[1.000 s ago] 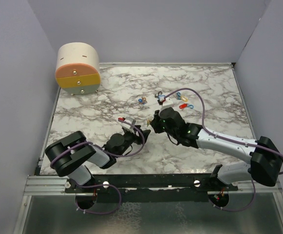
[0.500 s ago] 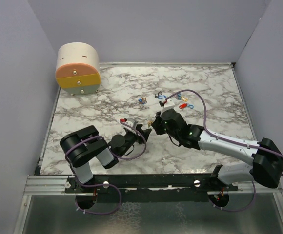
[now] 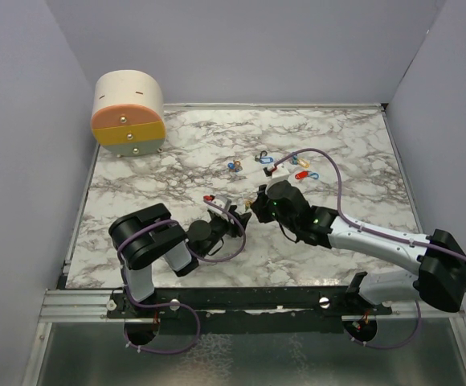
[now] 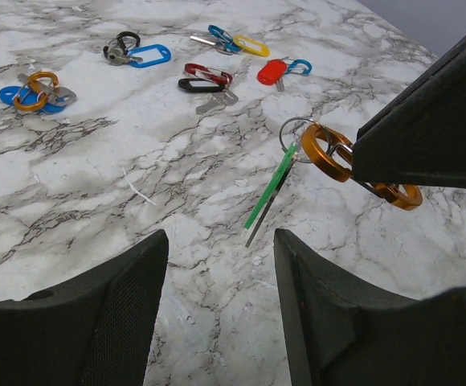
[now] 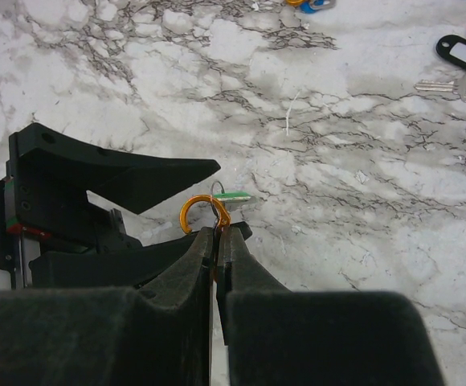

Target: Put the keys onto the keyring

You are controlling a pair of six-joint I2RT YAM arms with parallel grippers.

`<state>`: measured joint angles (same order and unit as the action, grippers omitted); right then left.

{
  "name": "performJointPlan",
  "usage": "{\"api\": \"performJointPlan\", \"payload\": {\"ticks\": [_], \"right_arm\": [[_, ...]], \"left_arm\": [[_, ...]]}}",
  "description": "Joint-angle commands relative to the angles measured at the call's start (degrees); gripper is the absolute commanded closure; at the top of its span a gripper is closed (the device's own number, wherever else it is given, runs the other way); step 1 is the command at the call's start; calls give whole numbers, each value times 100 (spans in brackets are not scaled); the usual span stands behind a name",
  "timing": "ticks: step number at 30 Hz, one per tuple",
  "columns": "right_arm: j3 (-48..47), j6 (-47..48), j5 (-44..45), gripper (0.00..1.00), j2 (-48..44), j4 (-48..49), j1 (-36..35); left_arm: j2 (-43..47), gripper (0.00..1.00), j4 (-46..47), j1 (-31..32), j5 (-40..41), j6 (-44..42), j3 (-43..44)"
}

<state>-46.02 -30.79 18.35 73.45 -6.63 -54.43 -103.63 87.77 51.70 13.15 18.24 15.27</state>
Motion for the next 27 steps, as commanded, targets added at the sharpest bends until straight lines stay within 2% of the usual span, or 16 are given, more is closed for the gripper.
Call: {"api": "performJointPlan", "payload": {"ticks": [1, 14, 17, 23, 27], "right_arm": [[65, -15, -39, 99, -129, -40, -50], [105, -33, -14, 99, -197, -70, -50], [118, -37, 8, 99, -215, -81, -50], [148, -35, 74, 99, -244, -93, -50], [146, -26, 123, 99, -227, -113, -50]], "left_arm": [[-29, 43, 1245, -39, 15, -65, 73], [71, 44, 1154, -39, -95, -57, 227], [76, 49, 1154, -46, -123, -57, 249], [148, 71, 1155, -44, -156, -57, 191], [266, 76, 1082, -40, -116, -72, 106]]}}
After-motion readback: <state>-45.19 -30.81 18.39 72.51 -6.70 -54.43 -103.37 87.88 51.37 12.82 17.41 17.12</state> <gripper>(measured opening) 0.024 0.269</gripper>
